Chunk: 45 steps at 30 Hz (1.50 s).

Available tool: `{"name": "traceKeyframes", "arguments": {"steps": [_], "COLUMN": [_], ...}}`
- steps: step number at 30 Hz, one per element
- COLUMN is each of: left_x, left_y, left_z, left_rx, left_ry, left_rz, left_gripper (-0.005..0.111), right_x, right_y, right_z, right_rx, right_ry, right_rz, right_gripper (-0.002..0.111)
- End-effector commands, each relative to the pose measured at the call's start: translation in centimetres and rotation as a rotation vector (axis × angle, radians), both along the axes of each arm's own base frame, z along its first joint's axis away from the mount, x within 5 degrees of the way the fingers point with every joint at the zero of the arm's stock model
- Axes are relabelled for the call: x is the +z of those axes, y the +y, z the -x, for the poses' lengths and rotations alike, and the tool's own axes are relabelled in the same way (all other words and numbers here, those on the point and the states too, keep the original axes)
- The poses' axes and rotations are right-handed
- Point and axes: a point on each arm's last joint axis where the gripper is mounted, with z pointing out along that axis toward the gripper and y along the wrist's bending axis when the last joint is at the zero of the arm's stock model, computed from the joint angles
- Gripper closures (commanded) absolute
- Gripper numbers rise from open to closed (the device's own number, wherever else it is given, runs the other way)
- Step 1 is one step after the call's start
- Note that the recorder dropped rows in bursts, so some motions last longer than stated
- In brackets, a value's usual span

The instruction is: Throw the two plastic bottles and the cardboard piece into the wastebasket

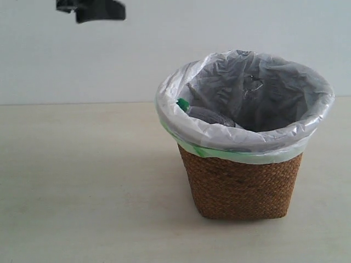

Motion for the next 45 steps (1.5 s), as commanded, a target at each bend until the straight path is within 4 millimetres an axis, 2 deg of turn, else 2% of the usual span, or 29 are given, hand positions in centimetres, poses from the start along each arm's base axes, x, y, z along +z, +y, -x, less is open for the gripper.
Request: {"name": "traceKeyframes", "arguments": {"steps": [1,4,6,11,13,14,16,18,19,23,28,33,35,40,45], "left_x": [-3.8,-6.2,-7.9,-11.4,-12.6,-13.0,-13.7,-14.1,-14.3,-13.8,-10.3,-6.1,-5.3,-6.1,-7.3], "left_y": [3.9,6.1,7.1,8.0,8.2,8.3,8.4,8.5,8.5,8.5,9.1,9.5,10.0,11.3,12.1], "left_z": [-0.3,0.2,0.8,2.0,2.6,2.9,3.4,3.8,3.9,4.7,6.8,11.1,13.2,17.7,20.7], "left_rx": [0.136,0.146,0.144,0.118,0.094,0.092,0.082,0.085,0.083,0.116,0.242,0.346,0.384,0.436,0.440], "left_ry": [0.141,0.241,0.328,0.460,0.495,0.519,0.559,0.588,0.595,0.561,0.337,0.071,-0.043,-0.162,-0.193], "left_rz": [-0.427,-0.630,-0.694,-0.743,-0.765,-0.770,-0.784,-0.785,-0.782,-0.733,-0.585,-0.289,-0.173,-0.042,-0.007], "left_gripper": [0.015,0.015,0.015,0.015,0.020,0.026,0.049,0.079,0.098,0.103,0.103,0.103,0.103,0.103,0.103], "right_x": [0.1,0.1,0.1,0.1,0.1,0.1,0.1,0.1,0.1,0.1,0.1,0.1,0.1,0.1,0.1], "right_y": [0.0,0.0,0.0,0.0,0.0,0.0,0.0,0.0,0.0,0.0,0.0,0.0,0.0,0.0,0.0], "right_z": [0.0,0.0,0.0,0.0,0.0,0.0,0.0,0.0,0.0,0.0,0.0,0.0,0.0,0.0,0.0], "right_rx": [0.000,0.000,0.000,0.000,0.000,0.000,0.000,0.000,0.000,0.000,0.000,0.000,0.000,0.000,0.000], "right_ry": [-0.012,-0.012,-0.012,-0.012,-0.012,-0.012,-0.012,-0.012,-0.012,-0.012,-0.012,-0.012,-0.012,-0.012,-0.012], "right_rz": [0.002,0.002,0.002,0.002,0.002,0.002,0.002,0.002,0.002,0.002,0.002,0.002,0.002,0.002,0.002], "right_gripper": [0.108,0.108,0.108,0.108,0.108,0.108,0.108,0.108,0.108,0.108,0.108,0.108,0.108,0.108,0.108]}}
